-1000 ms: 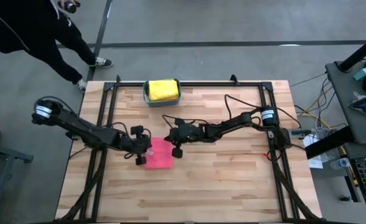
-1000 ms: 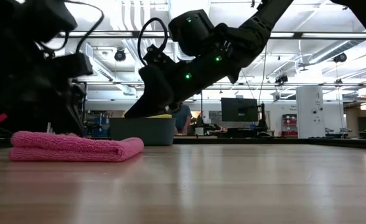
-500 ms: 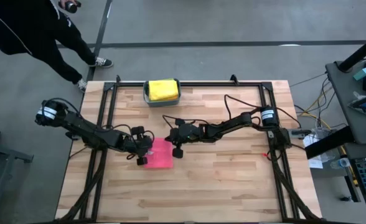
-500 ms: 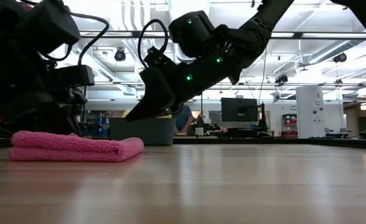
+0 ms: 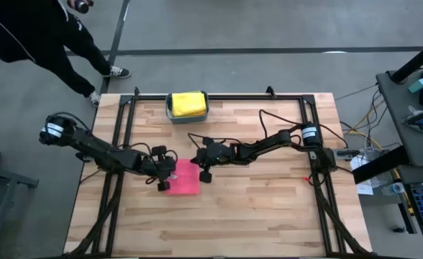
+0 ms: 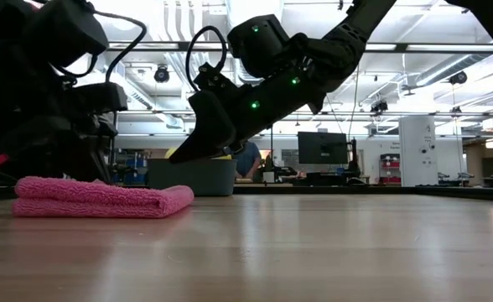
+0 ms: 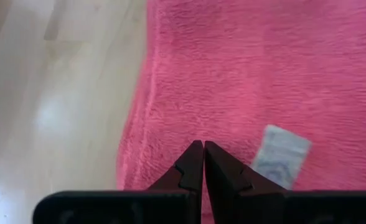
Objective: Fold microfiber towels
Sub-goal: Fold the pink towel
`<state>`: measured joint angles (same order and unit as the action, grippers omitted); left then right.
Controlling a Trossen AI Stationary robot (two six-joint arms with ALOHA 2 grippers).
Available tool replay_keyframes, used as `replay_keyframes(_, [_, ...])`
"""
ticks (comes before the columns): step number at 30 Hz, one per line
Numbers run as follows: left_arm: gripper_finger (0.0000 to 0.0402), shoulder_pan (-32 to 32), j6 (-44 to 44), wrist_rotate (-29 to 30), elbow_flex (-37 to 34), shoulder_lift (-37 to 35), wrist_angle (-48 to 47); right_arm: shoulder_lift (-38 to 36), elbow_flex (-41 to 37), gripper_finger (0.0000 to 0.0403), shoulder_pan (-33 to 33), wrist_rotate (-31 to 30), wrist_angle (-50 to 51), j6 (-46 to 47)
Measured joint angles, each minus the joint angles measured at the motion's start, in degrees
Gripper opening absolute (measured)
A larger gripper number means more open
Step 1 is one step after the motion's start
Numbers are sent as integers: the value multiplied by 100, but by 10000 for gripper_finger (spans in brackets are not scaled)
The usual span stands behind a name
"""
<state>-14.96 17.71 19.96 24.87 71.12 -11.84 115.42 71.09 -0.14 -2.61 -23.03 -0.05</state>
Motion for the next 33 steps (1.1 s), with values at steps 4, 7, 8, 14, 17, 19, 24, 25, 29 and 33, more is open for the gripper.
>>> replay_keyframes(4, [1,0,109,-603,114,-194,-238,0,0,9,0,0,0,-2])
replay_keyframes(7, [1,-1,299,-1239,113,-338,-490,0,0,9,0,-2,2,-8])
replay_keyframes(8, [1,-4,378,-1448,113,-394,-637,0,0,9,0,-2,4,-12])
replay_keyframes(14, [1,-4,750,-1949,91,-582,-1291,0,-13,9,-1,-2,6,-20])
replay_keyframes(17, [1,-4,749,-1735,72,-548,-1259,0,-13,9,-2,-4,2,-26])
replay_keyframes(19, [1,-2,740,-1420,35,-457,-1251,0,-13,9,-2,-9,4,-37])
replay_keyframes(24, [1,24,579,-370,-15,-189,-1175,0,-13,9,0,-11,5,-111])
replay_keyframes(25, [1,45,425,-182,-16,-128,-1070,0,-13,9,0,-9,4,-134])
replay_keyframes(29, [1,340,-527,241,-16,101,-18,0,-13,9,-2,-41,14,-234])
replay_keyframes(33, [1,764,-1447,256,119,215,829,-35,-16,9,-2,-222,225,-319])
